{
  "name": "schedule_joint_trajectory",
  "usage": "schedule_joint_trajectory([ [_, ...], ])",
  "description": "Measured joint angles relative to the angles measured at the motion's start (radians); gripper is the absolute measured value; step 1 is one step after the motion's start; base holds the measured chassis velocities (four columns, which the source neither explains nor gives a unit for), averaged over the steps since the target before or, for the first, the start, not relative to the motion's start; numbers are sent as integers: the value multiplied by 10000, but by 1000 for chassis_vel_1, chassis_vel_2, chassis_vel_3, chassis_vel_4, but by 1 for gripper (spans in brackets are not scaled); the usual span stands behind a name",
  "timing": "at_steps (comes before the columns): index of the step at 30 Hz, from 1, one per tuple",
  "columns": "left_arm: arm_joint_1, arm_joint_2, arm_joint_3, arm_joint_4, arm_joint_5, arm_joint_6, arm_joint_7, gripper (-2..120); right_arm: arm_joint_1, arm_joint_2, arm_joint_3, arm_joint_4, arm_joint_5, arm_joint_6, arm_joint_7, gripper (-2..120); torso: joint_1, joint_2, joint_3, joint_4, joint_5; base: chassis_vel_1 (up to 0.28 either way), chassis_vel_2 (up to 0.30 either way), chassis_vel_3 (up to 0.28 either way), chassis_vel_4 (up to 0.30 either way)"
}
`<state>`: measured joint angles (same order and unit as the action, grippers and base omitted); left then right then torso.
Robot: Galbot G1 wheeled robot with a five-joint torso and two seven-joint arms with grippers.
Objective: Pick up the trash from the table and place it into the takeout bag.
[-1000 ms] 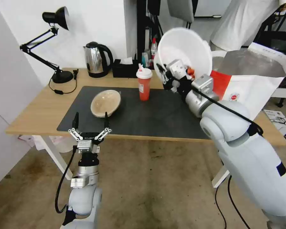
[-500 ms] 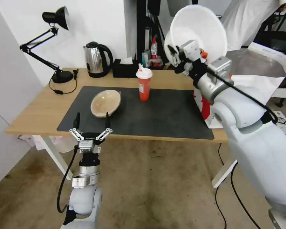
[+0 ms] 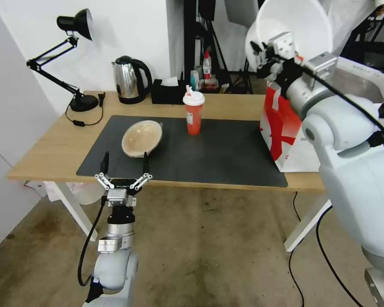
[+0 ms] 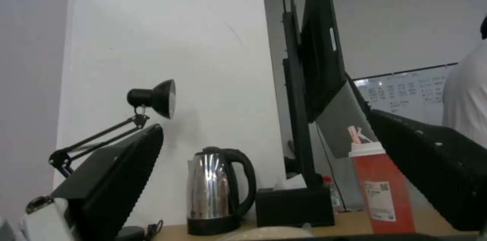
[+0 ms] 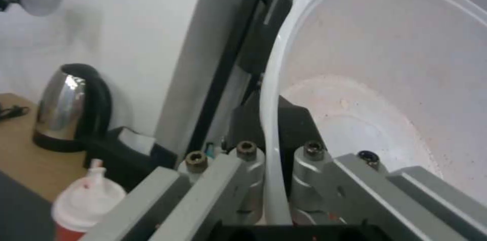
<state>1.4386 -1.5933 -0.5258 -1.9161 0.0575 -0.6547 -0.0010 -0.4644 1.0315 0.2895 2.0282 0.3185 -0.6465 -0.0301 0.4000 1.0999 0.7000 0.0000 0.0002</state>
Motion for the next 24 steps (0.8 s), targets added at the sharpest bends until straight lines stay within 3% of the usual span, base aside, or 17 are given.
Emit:
schedule_joint_trajectory([
  [24, -69, 4, -87, 140, 11, -93, 0, 100, -425, -110, 921, -966, -97, 545, -40, 0, -1, 0, 0, 0, -1, 0, 0, 0, 0],
])
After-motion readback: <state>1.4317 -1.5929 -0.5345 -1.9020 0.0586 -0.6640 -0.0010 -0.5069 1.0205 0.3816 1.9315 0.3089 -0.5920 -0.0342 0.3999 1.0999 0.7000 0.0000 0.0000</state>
